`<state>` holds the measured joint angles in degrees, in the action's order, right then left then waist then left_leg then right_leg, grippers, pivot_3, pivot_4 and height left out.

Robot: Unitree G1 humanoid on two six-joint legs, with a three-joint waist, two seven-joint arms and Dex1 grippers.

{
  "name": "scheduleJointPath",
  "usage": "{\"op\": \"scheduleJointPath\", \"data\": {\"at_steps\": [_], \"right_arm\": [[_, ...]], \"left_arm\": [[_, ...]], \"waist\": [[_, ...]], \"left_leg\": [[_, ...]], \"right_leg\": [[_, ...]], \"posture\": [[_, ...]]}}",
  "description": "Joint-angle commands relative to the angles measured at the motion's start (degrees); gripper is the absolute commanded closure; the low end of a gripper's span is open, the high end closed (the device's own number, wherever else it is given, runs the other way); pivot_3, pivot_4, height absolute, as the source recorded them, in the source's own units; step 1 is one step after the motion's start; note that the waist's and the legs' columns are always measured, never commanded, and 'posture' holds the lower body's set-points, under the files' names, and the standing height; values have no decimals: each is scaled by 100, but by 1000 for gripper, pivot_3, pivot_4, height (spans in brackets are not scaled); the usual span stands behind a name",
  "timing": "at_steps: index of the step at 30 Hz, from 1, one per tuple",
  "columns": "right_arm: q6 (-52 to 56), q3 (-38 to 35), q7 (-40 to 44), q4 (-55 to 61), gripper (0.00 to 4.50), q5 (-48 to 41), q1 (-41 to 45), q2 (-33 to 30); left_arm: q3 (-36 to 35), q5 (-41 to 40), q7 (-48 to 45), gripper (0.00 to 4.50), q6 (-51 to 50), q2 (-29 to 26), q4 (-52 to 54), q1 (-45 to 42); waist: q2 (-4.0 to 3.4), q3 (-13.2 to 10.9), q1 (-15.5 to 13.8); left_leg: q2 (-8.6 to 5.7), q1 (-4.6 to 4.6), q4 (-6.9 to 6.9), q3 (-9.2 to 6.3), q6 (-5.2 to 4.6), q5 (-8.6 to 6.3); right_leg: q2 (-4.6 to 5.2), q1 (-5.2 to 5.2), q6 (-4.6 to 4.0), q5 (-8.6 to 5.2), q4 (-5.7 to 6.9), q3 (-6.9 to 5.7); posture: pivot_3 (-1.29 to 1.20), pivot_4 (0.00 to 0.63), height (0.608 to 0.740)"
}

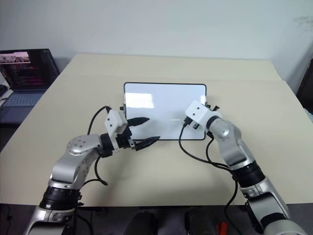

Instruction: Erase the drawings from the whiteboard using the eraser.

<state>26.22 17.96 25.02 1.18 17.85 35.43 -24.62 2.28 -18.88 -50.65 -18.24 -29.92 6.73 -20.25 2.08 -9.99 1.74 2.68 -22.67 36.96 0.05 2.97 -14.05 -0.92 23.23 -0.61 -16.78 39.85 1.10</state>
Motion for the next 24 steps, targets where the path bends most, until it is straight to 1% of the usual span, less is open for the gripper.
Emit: {"op": "scheduleJointPath", "data": {"at_steps": [1,5,8,9,12,14,17,19,21,24], "right_arm": [[148,10,304,109,3199,-17,-163,-110],[444,250,904,483,3199,-81,-530,-248],[485,162,801,624,3199,-37,-613,-189],[517,28,717,683,3199,-85,-597,-127],[679,-432,504,951,3199,-317,-604,71],[875,-702,506,1256,3199,-469,-747,98],[1334,-1197,555,2001,3199,-763,-1285,78],[1593,-1461,494,2434,3199,-869,-1707,85],[1731,-1626,402,2646,3199,-917,-2048,68],[1799,-1844,206,2653,3199,-919,-2390,48]], "left_arm": [[-50,-61,-20,0,119,3,164,-23],[-54,-69,-30,0,104,5,125,-87],[-17,-66,-46,0,97,29,88,-152],[16,-73,-62,0,88,51,86,-190],[123,-106,-176,0,78,112,78,-335],[193,-165,-300,0,41,139,123,-419],[354,-233,-543,0,20,145,232,-512],[445,-244,-674,0,60,170,190,-585],[546,-193,-778,0,168,221,61,-689],[728,-98,-908,0,359,402,-190,-889]], "waist": [[0,0,0],[2,1,0],[2,1,15],[2,1,20],[2,1,6],[1,1,-3],[2,1,-27],[1,1,-34],[1,1,-31],[1,1,-26]], "left_leg": [[0,-1,-1,0,0,0],[0,0,0,-1,0,0],[0,3,1,-1,0,0],[-1,5,1,2,0,0],[-1,6,2,0,0,0],[-1,0,2,-2,0,1],[0,-10,0,-7,1,0],[0,-22,-4,-13,2,-2],[0,-27,-6,-11,4,-4],[-5,-27,-4,-7,4,-5]], "right_leg": [[0,0,0,0,-2,0],[0,0,2,-1,-3,-1],[0,-2,11,-6,-1,-1],[0,-2,25,-14,1,2],[-1,-2,25,-14,5,-1],[-2,0,26,-14,4,-3],[0,3,23,-14,-4,-5],[0,3,5,-4,-23,-12],[1,4,5,-3,-35,-10],[2,4,6,-3,-38,-8]], "posture": [[0,150,740],[0,150,740],[0,150,740],[0,150,740],[0,150,740],[0,150,740],[0,150,740],[0,150,740],[0,150,740],[0,150,740]]}}
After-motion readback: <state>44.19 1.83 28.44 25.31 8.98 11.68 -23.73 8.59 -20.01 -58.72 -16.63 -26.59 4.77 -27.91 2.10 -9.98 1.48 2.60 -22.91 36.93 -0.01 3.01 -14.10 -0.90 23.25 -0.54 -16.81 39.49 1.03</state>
